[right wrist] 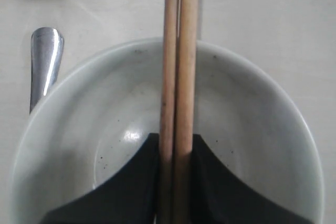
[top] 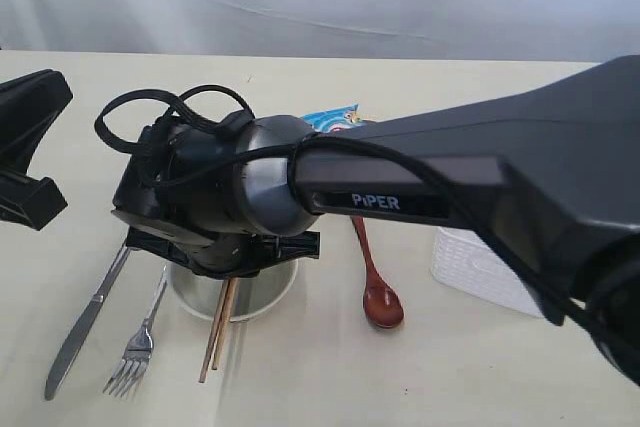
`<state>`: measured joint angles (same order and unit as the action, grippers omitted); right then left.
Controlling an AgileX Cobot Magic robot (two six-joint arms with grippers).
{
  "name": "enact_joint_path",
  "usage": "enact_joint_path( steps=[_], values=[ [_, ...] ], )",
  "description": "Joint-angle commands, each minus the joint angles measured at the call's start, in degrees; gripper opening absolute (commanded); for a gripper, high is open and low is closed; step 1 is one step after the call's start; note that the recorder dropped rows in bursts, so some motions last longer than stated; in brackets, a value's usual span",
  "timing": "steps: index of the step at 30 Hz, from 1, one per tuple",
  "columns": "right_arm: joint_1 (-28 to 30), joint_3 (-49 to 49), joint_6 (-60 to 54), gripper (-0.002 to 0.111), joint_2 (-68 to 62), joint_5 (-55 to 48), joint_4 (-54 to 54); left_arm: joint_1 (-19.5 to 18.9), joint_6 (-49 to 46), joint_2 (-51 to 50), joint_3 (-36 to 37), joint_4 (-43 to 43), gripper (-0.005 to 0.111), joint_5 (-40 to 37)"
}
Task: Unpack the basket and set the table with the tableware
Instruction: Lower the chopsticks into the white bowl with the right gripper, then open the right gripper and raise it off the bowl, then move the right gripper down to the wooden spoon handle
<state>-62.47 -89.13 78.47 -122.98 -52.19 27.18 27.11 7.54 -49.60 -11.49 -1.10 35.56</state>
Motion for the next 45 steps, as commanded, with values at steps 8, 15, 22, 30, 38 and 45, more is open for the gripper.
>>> enact_joint_path(
  steps=[8,15,22,30,38,45],
  values=[
    [0.2,-0.1,-0.3,0.045,0.3,-0.6,0.0,0.1,-0.2,0.3,0.3,-0.2,0.0,0.1],
    [0.1,-0.1,-0.7,0.045,6.6,-2.1,-1.3,0.1,-0.2,0.3,0.3,-0.2,0.0,0.1],
    [0.3,-0.1,-8.8,0.045,16.7,-9.9,-0.7,0.1,-0.2,0.3,0.3,-0.2,0.0,0.1],
    [1.5,0.2,-21.2,0.045,28.4,-17.8,9.5,0.1,-0.2,0.3,0.3,-0.2,0.0,0.1],
    [11.1,2.9,-37.3,0.045,36.8,-12.7,10.3,0.1,-0.2,0.3,0.3,-0.2,0.0,0.1],
    [19.9,12.8,-46.6,0.043,41.9,3.4,9.7,0.1,-0.2,0.3,0.3,-0.2,0.0,0.1]
  ],
)
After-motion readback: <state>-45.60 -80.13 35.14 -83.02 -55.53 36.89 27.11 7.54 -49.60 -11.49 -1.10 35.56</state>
